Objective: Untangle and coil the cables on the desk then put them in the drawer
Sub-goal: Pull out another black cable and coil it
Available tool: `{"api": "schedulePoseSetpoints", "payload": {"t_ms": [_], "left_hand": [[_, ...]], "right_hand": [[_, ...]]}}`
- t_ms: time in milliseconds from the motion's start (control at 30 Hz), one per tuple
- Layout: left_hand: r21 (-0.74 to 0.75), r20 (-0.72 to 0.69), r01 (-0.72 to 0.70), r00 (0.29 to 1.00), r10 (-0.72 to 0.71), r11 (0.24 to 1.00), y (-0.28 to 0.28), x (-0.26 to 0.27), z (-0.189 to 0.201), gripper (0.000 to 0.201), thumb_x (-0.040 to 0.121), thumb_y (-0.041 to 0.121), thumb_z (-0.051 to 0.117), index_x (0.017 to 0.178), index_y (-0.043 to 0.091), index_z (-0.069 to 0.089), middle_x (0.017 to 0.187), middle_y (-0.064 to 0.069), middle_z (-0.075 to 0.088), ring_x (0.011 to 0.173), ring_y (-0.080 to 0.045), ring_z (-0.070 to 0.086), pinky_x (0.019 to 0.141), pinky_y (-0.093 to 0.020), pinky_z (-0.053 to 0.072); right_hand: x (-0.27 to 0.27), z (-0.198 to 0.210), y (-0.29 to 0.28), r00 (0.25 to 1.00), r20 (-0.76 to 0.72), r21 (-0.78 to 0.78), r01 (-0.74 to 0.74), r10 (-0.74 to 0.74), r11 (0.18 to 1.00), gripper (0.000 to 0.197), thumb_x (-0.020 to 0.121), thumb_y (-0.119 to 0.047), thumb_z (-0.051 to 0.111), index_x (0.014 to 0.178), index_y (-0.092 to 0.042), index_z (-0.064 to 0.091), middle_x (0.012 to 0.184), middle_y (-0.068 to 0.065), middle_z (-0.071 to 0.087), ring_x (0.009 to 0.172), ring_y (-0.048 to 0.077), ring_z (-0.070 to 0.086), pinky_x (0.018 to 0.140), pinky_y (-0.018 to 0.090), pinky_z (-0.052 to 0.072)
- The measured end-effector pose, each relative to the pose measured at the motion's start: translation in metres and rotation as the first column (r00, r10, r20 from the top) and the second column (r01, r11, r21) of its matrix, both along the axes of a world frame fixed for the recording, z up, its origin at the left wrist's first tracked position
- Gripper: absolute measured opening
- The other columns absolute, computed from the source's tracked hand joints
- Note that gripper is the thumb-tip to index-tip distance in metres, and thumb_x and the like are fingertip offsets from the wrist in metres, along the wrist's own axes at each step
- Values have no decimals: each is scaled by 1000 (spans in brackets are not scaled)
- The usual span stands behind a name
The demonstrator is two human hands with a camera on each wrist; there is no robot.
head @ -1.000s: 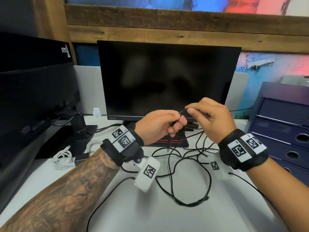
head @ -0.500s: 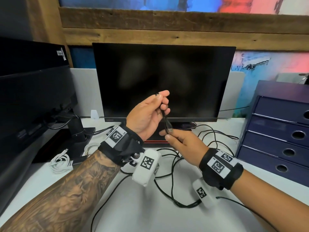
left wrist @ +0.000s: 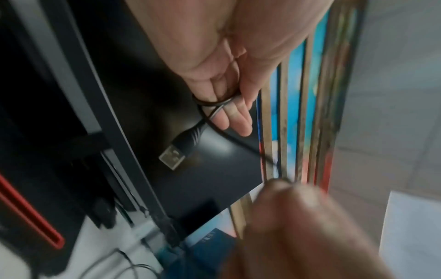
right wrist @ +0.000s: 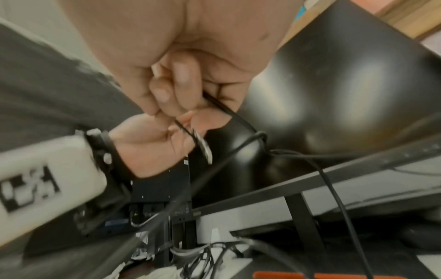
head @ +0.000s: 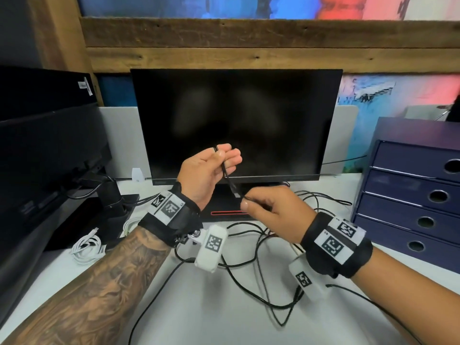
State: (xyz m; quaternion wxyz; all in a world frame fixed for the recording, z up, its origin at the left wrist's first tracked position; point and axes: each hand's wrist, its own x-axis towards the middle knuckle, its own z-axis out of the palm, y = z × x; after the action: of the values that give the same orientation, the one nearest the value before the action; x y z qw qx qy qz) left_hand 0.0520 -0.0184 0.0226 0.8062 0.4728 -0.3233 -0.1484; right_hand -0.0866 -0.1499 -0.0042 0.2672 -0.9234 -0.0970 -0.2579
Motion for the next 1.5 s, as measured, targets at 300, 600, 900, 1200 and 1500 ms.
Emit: {"api": "schedulePoseSetpoints", "payload": {"t_ms": [300, 600, 900, 1200, 1500], "left_hand": [[461, 327, 110, 901, -284, 881, -2, -13, -16, 30, 106, 10, 41, 103, -3, 68, 88, -15, 72, 79, -23, 69, 80, -33, 56], [380, 106, 391, 882, -460, 838, 2, -24, 1, 30, 101, 9, 35, 94, -1, 62, 64, -3, 46, 60, -17, 39, 65, -30, 42], [-83, -204, 305, 927, -316, 949, -6, -26, 2, 23, 103, 5, 42, 113, 0, 61, 93, -7, 75, 85, -13, 72, 80, -28, 59], [-40, -39, -98, 995, 97, 994, -11, -4, -16, 21, 101, 4, 49, 116, 3, 63, 105, -13, 75, 102, -25, 72, 89, -32, 58], [509, 503, -86, 837, -215, 856, -3, -7, -24, 28, 104, 3, 44, 87, 0, 67, 71, -3, 68, 63, -6, 63, 65, -12, 47]], "right_hand": [[-9, 32, -15, 936, 315, -128, 206, -157, 970, 15, 100, -29, 57, 98, -23, 71, 82, -15, 67, 76, 6, 61, 69, 31, 52], [1, 26, -48, 906, 297, 28, 307, -301, 951, 19, 99, -36, 58, 102, -26, 73, 91, -14, 68, 86, 5, 62, 76, 26, 52], [20, -33, -10, 981, -97, 89, 174, -165, 981, 24, 105, -28, 45, 123, -34, 60, 96, -12, 67, 85, 6, 62, 82, 29, 51], [10, -35, 13, 976, -210, -43, 45, -53, 998, 20, 103, -37, 49, 91, -25, 60, 68, -10, 58, 63, 3, 53, 62, 26, 47], [4, 3, -19, 963, 209, -290, 228, -171, 930, 19, 101, -38, 51, 95, -33, 68, 85, -16, 66, 78, 4, 59, 69, 26, 47]]}}
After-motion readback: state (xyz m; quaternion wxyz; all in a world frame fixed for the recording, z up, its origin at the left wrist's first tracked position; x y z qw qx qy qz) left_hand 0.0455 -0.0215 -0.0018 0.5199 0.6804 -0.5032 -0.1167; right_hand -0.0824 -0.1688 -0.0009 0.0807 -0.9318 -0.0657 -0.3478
